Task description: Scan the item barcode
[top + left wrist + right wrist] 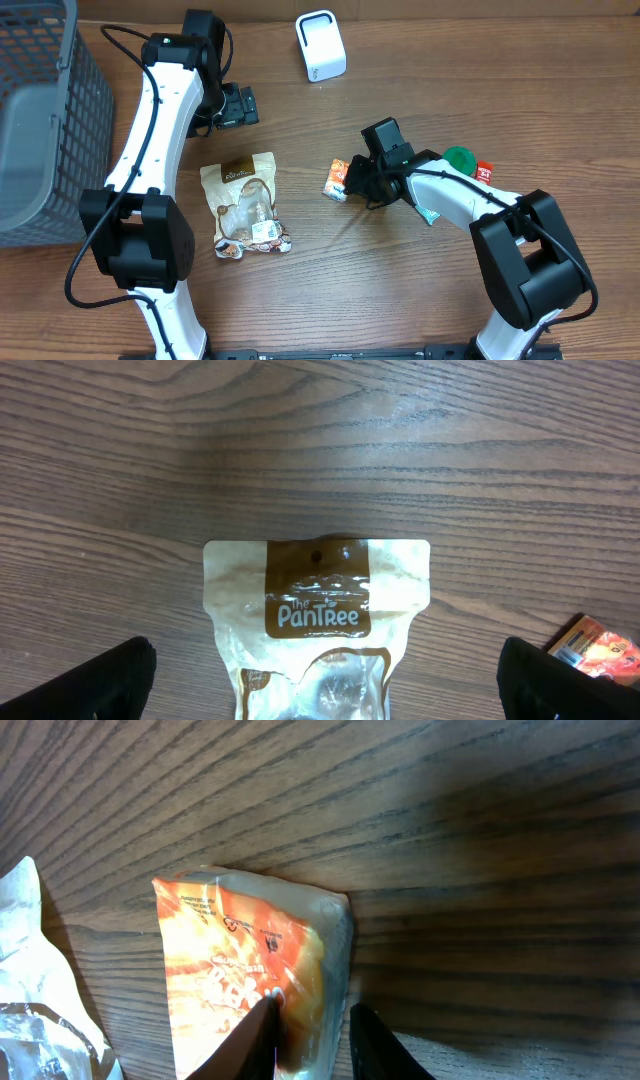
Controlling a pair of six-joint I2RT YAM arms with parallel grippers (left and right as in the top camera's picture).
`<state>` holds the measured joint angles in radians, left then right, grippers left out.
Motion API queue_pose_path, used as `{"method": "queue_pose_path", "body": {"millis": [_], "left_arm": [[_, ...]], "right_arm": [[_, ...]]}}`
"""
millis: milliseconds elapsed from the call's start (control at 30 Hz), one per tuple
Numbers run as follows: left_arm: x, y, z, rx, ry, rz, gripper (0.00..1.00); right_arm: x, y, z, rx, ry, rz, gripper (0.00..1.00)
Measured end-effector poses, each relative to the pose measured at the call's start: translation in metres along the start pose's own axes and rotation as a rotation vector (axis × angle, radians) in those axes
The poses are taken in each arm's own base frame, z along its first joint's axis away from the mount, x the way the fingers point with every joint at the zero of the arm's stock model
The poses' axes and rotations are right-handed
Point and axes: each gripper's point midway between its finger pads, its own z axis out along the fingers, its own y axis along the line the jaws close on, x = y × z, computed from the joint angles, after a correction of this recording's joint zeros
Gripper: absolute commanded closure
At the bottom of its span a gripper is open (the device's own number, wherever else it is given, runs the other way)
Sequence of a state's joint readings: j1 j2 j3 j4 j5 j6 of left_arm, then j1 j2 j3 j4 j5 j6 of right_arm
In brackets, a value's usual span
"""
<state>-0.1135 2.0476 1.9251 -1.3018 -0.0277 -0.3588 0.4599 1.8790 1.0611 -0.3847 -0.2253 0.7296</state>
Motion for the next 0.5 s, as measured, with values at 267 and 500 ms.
{"method": "queue_pose_path", "body": {"millis": [267,500], "left_arm": [[0.0000,0.0000,0.0000,0.000,0.000,0.000,0.00],[0.0000,-0.0001,-0.0002,0.000,0.000,0.000,0.00]], "right_arm": [[0.0016,0.0019,-0.0002,-0.010,0.009,0.003,0.96],[0.0082,0.0091,-0.0038,-0.099,0.086,-0.013,0.96]]}}
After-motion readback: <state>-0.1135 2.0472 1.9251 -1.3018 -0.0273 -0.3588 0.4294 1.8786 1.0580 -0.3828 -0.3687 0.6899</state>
